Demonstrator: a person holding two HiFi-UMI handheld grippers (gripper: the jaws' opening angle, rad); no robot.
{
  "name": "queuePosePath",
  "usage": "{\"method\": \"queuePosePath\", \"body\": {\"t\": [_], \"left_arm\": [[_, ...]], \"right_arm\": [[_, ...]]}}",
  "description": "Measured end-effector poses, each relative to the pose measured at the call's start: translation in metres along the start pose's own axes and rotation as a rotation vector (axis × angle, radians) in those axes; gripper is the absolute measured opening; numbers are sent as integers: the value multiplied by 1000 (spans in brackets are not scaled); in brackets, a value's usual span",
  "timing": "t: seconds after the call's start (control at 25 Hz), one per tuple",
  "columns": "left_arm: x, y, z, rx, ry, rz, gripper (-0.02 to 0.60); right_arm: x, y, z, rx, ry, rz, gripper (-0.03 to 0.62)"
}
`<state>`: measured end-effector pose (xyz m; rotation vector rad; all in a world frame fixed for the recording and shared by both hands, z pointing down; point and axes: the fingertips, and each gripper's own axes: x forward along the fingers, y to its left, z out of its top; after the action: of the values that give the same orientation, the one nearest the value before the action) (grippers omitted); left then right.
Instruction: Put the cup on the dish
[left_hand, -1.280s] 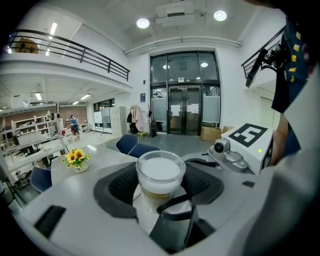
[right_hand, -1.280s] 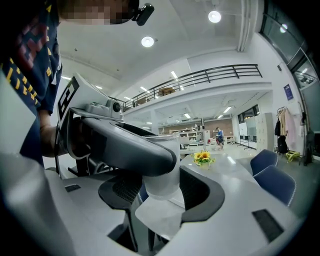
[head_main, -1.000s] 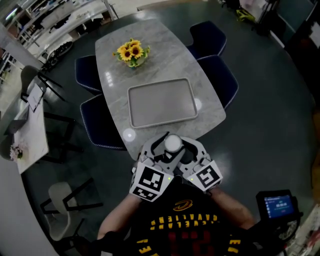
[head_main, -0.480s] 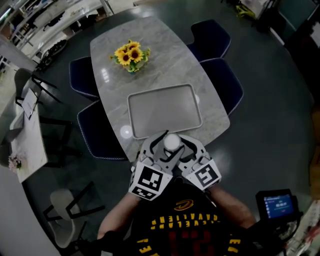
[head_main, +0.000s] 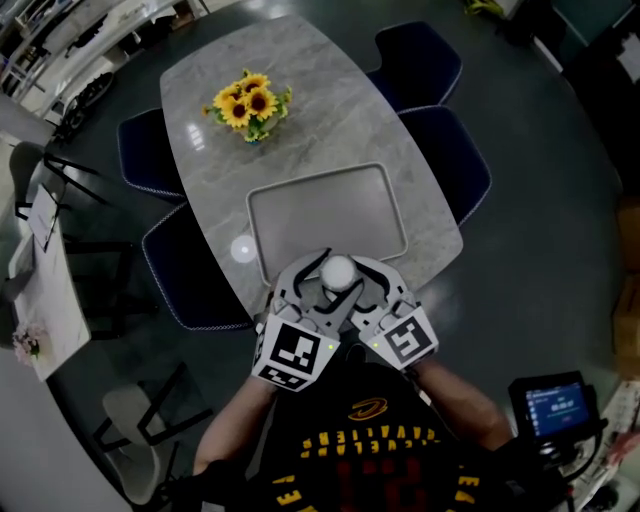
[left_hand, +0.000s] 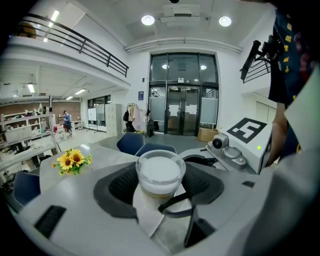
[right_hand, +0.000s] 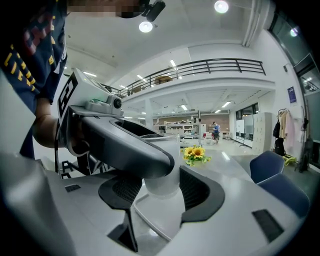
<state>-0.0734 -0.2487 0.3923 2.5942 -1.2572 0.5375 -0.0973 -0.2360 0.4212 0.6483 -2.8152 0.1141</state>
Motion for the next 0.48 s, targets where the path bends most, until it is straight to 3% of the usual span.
{"method": "queuePosePath", "body": {"t": [0.48], "left_arm": [[19,41,-11,19,15,-38,268]], "right_arm": [[40,-23,-12,4,53,-46,242]]}}
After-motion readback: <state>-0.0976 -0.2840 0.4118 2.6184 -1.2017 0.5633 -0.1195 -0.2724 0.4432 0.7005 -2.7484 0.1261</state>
